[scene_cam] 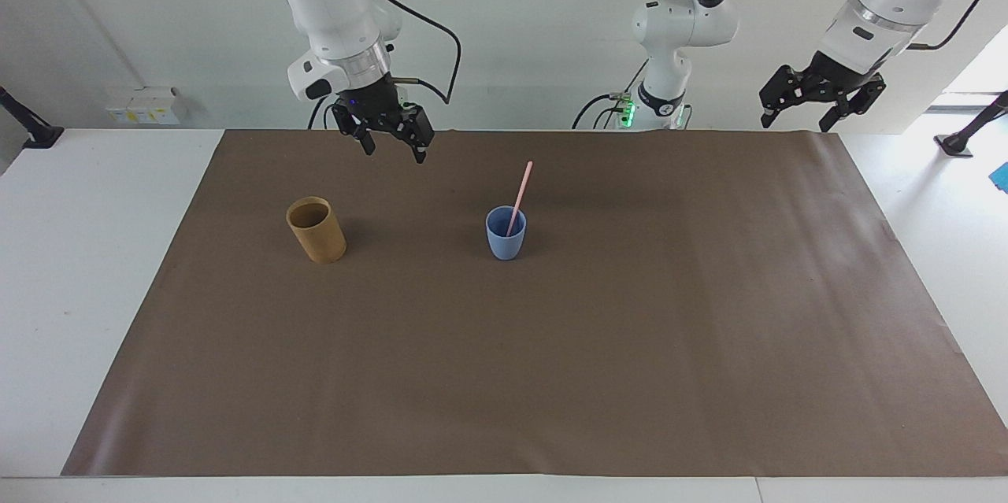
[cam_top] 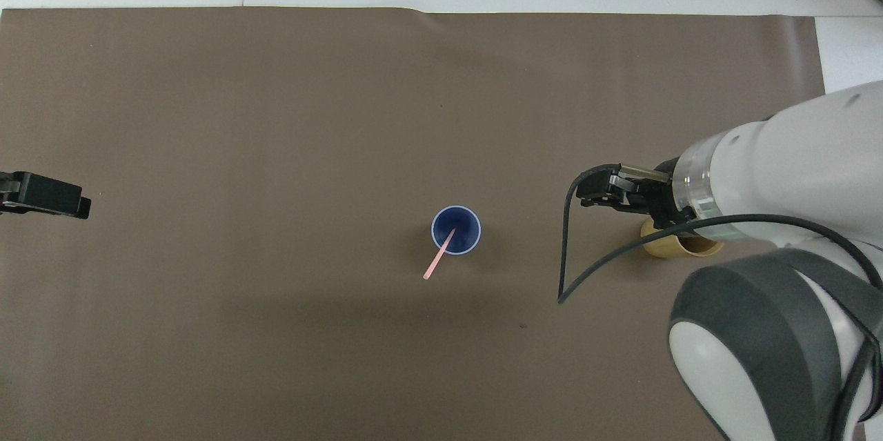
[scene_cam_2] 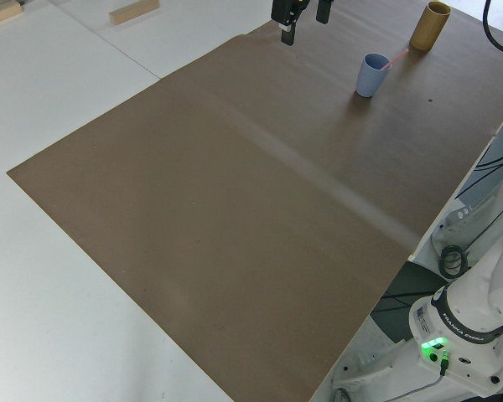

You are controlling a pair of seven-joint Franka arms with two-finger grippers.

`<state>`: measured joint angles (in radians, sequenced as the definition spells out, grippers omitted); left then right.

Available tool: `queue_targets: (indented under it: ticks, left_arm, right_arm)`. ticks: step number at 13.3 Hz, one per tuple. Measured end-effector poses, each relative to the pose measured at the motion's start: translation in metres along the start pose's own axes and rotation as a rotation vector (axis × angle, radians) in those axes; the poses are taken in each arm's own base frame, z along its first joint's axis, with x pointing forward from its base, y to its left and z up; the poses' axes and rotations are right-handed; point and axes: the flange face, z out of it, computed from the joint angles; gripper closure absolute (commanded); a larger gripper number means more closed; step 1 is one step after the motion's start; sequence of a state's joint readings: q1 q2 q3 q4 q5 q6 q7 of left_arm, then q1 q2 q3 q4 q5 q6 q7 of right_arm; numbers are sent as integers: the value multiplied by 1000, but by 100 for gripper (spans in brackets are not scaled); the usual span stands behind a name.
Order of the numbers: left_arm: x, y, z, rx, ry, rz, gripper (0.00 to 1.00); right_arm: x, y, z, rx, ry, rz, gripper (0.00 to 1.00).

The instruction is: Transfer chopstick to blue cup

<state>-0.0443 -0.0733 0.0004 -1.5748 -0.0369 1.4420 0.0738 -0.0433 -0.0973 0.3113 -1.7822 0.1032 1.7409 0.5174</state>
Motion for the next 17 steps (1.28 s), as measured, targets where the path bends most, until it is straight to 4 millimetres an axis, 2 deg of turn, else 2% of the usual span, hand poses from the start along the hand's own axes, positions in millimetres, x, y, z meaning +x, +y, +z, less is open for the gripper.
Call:
queue_targets:
  ticks: [5,10,12,17]
  left_arm:
    - [0,0,0,0,0,0,0]
    - [0,0,0,0,0,0,0]
    - [0,0,0,0,0,0,0]
    - [0,0,0,0,0,0,0]
  right_arm:
    - [19,40,-50,-57,73,-110,0]
    - [28,85,-86,-86,45,-129,0]
    - [30,94,-87,-84,32,-146,0]
    - [39,102,-78,-87,11,-134,0]
